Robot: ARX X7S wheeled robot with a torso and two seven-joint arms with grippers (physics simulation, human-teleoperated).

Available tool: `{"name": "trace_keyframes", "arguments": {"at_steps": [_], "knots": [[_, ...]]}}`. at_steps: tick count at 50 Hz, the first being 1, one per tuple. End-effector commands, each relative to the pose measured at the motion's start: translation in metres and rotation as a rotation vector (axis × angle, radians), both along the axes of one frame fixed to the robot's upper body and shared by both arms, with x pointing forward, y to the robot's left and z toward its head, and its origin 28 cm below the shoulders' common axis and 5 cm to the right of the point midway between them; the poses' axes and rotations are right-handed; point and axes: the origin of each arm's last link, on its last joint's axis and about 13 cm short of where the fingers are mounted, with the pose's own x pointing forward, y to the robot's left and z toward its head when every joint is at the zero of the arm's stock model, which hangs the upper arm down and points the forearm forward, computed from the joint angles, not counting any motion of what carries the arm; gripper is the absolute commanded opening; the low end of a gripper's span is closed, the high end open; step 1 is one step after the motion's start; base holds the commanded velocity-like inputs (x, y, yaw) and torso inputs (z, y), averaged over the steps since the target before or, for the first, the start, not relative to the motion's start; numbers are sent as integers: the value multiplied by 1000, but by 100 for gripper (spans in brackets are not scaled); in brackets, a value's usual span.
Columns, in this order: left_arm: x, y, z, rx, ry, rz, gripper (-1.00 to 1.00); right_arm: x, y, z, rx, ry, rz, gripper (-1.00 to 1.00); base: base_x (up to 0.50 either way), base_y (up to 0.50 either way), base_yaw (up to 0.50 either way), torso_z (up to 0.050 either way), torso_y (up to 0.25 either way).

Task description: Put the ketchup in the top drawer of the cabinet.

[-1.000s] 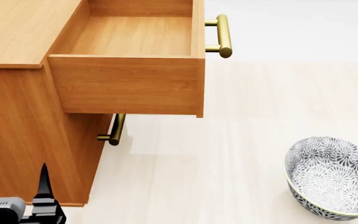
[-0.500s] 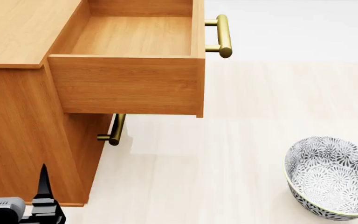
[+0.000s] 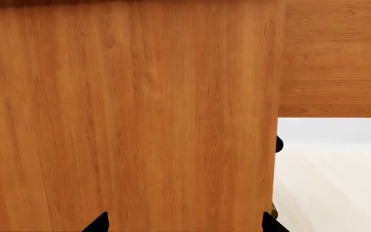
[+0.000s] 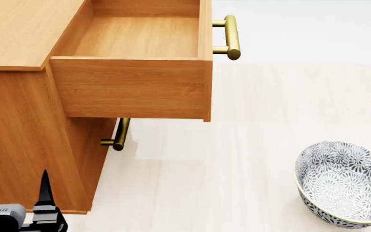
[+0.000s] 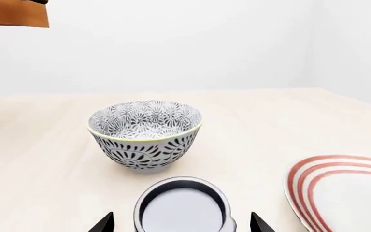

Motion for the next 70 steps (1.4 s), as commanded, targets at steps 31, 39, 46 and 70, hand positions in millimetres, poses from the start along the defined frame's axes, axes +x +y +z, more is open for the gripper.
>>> {"name": "trace_keyframes", "arguments": {"at_steps": [31, 39, 46, 70], "knots": [[-1, 1, -1, -4, -1, 6, 100, 1, 1, -10, 19, 43, -7, -100, 0, 0, 0, 0, 0], [-1, 0, -1, -6, -1, 4, 100, 5, 1, 6, 18, -12, -24, -100, 0, 0, 0, 0, 0], [-1, 1, -1, -9, 1, 3, 100, 14, 5, 27, 1, -68, -25, -100, 0, 0, 0, 0, 0], [-2, 3, 1, -14, -6, 8, 100, 28, 7, 72, -30, -188, -48, -100, 0, 0, 0, 0, 0]]}}
